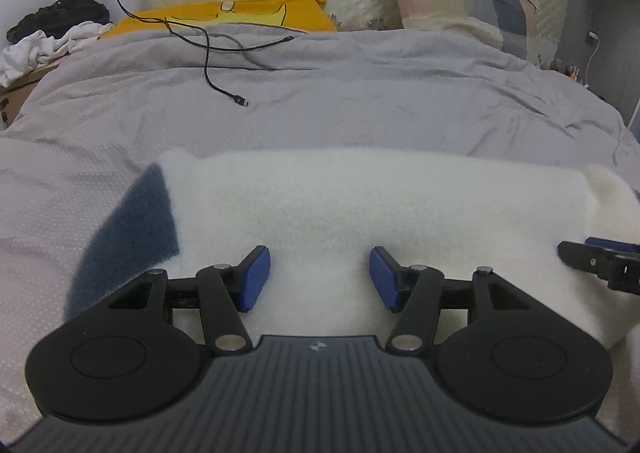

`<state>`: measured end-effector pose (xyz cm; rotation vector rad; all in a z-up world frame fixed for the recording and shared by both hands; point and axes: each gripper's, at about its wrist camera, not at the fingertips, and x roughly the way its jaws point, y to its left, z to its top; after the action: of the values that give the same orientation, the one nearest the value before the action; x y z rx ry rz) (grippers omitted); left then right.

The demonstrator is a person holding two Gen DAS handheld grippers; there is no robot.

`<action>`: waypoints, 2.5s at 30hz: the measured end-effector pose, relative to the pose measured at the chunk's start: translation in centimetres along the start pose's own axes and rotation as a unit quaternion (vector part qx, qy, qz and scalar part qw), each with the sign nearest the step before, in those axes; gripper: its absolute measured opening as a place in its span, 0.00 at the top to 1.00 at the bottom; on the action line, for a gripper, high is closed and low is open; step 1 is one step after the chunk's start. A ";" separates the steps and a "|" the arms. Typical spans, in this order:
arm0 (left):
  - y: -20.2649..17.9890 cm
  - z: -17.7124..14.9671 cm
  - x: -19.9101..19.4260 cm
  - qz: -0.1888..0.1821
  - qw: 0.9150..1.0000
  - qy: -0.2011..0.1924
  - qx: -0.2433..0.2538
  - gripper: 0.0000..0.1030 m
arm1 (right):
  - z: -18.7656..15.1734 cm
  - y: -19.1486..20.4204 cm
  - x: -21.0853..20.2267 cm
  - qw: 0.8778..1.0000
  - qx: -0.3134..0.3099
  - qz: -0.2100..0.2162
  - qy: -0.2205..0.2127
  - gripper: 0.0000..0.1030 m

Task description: Fold large clothes

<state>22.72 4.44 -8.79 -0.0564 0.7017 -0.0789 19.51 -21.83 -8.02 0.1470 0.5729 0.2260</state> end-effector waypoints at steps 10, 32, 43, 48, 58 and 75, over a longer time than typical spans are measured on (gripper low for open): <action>-0.7 -0.2 -3.1 0.003 1.000 -0.021 0.002 0.35 | 0.4 0.0 -2.2 0.999 0.041 -0.003 -0.008 0.38; -0.3 -4.0 -8.5 -0.146 0.972 0.040 -0.182 0.17 | -4.3 -4.3 -1.1 0.914 0.370 0.144 0.088 0.05; 3.2 -7.1 -3.8 -0.250 0.884 0.122 -0.375 0.13 | -4.0 -6.2 -1.1 0.866 0.442 0.230 0.034 0.02; 6.0 -8.9 -2.5 -0.241 0.843 0.117 -0.467 0.13 | -3.6 -6.3 -1.2 0.865 0.439 0.244 0.023 0.02; 8.7 -9.5 -3.3 -0.192 0.829 0.032 -0.524 0.14 | -3.4 -6.9 -1.3 0.859 0.441 0.260 0.011 0.02; 9.2 -6.7 -6.7 -0.114 0.897 -0.035 -0.426 0.60 | -4.7 -7.6 0.1 0.881 0.446 0.154 0.028 0.06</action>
<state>13.78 14.03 -10.26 -0.9846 0.6108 0.0118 18.28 -28.77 -13.48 1.1399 0.6760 0.2611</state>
